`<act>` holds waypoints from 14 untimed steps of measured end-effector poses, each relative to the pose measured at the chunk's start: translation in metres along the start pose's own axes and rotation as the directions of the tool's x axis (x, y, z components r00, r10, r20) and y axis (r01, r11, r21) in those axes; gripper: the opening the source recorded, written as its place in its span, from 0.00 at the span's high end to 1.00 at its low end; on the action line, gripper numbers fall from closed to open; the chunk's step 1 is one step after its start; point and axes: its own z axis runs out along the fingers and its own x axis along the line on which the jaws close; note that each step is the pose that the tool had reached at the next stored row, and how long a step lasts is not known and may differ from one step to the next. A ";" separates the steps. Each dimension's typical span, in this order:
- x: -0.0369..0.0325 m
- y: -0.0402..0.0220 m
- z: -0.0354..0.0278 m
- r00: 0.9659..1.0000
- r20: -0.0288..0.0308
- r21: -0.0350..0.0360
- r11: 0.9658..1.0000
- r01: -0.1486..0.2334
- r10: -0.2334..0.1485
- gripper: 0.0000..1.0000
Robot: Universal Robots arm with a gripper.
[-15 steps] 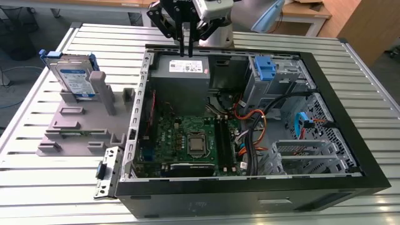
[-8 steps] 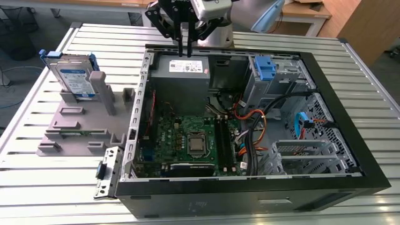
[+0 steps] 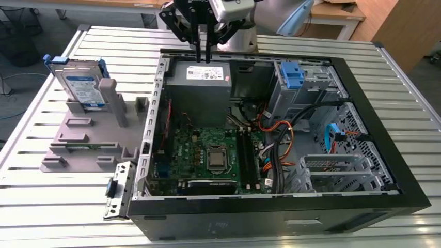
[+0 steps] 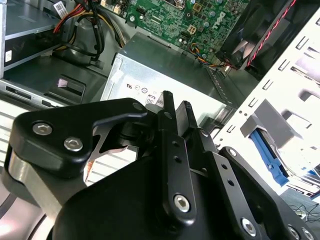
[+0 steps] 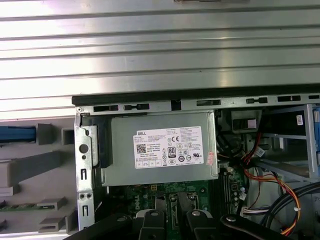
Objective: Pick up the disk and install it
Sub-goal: 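Reach for the disk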
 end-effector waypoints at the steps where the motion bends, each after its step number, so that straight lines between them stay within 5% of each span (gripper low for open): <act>1: 0.0000 0.0000 0.0000 1.000 0.000 0.000 1.000 0.000 0.000 0.76; 5: 0.0002 0.0000 0.0000 1.000 0.000 0.000 1.000 0.000 0.000 0.76; 9: 0.0004 0.0000 0.0000 1.000 0.000 0.000 1.000 0.000 0.000 0.89; 14: 0.0006 -0.0001 0.0000 1.000 0.000 0.000 1.000 0.000 0.000 0.89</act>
